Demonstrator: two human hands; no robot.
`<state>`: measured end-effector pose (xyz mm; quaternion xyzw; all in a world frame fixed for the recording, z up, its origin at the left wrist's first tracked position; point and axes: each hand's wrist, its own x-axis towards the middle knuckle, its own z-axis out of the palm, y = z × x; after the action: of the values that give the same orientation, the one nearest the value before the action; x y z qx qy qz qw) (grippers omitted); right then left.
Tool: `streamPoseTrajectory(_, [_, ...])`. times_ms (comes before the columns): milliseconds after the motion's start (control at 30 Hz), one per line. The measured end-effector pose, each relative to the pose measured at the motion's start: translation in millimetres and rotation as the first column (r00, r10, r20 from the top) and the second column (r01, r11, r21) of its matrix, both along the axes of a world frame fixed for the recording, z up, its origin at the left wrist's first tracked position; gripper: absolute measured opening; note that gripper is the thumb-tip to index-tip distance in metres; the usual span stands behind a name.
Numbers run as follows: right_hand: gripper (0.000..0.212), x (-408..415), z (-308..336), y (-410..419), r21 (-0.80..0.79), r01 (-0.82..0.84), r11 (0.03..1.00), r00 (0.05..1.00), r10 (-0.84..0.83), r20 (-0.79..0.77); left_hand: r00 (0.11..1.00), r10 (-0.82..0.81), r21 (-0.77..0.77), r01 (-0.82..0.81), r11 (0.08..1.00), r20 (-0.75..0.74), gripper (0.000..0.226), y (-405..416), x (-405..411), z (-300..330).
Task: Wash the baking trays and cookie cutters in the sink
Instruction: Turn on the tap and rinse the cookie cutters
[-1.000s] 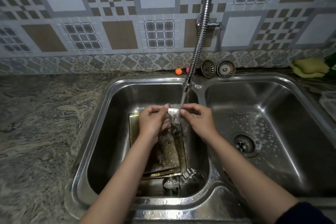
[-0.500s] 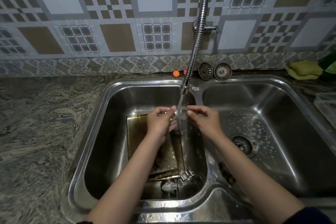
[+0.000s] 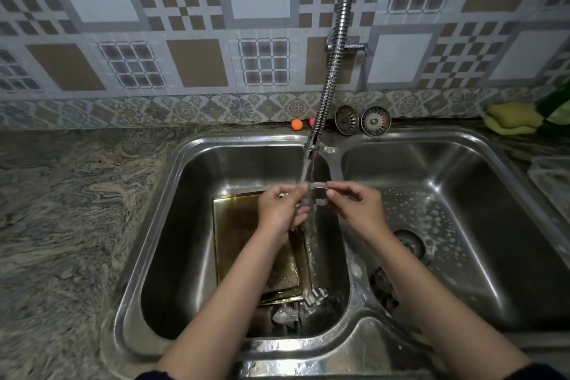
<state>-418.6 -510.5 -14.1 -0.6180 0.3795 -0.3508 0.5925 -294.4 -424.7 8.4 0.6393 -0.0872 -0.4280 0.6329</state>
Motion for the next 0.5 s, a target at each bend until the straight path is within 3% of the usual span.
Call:
streamPoseTrajectory(333, [0.021,36,5,10,-0.059,-0.098,0.993,0.995,0.097,-0.016,0.996,0.086,-0.013,-0.087,0.996,-0.029,0.019,20,29,5])
streamPoseTrajectory(500, [0.013,47,16,8,-0.06,-0.114,0.992,0.993,0.114,-0.009,0.999,0.006,-0.064,-0.003,0.998,0.043,0.018,33,39,14])
